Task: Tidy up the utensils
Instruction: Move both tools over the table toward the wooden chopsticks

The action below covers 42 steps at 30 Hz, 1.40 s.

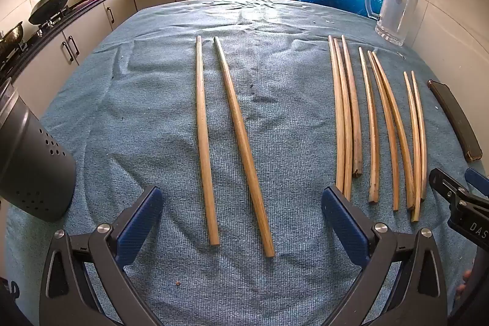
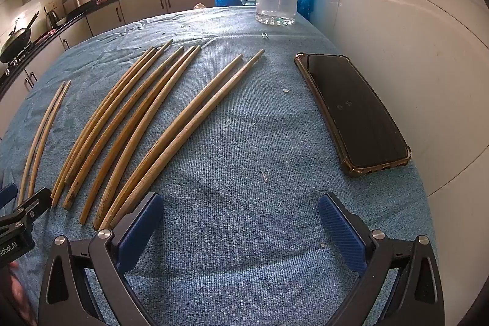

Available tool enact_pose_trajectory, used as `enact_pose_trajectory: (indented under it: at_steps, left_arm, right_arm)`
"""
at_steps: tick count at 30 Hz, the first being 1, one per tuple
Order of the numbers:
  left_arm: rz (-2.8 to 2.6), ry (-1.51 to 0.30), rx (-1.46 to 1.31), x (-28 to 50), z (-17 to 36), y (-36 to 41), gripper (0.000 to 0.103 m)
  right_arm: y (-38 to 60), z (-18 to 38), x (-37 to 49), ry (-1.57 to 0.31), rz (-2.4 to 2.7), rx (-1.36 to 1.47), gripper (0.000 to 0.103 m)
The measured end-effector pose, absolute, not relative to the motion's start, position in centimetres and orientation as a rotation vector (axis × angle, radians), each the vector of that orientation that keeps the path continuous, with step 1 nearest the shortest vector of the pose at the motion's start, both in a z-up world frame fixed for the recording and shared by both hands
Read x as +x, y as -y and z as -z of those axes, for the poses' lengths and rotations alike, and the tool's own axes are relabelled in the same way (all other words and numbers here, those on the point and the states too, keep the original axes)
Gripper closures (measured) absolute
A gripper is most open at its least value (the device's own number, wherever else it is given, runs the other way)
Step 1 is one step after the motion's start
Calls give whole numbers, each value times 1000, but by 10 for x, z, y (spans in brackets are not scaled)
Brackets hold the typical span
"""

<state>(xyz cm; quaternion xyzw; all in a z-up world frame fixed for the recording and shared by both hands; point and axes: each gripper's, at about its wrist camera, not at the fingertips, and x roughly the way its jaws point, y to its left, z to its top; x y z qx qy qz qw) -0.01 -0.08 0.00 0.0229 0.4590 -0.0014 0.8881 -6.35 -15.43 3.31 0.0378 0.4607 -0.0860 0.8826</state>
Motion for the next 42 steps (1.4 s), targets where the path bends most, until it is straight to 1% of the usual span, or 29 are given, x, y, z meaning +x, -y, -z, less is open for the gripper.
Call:
enact_pose_trajectory:
  at_steps: [6, 14, 16, 17, 19, 22, 28, 32, 35, 42]
  left_arm:
    - [7, -924, 13, -17, -11, 0, 0]
    - [1, -709, -6, -91, -77, -18, 0]
    - [2, -668, -6, -106, -94, -21, 0]
    - [-2, -642, -4, -116, -101, -21, 0]
    - [-15, -606, -4, -122, -121, -33, 0]
    - [-29, -568, -8, -137, -136, -40, 0]
    - [-51, -505, -28, -168, -155, -46, 0]
    - [-76, -445, -5, -188, -168, -46, 0]
    - [-87, -414, 19, -199, -173, -46, 0]
    - [-80, -410, 32, -201, -179, -44, 0]
  right_arm:
    - [155, -33, -63, -962, 177, 79, 0]
    - [152, -33, -67, -990, 158, 68, 0]
    - [150, -34, -63, -982, 165, 70, 4]
    - [150, -37, -69, -971, 170, 76, 8]
    - [151, -47, -86, -934, 173, 102, 8]
    - [145, -71, -110, -843, 185, 123, 8]
    - [122, -128, -175, -599, 196, 148, 6]
    - [108, -159, -209, -447, 222, 133, 0]
    - [94, -170, -225, -378, 240, 98, 0]
    - [78, -193, -241, -293, 240, 59, 0]
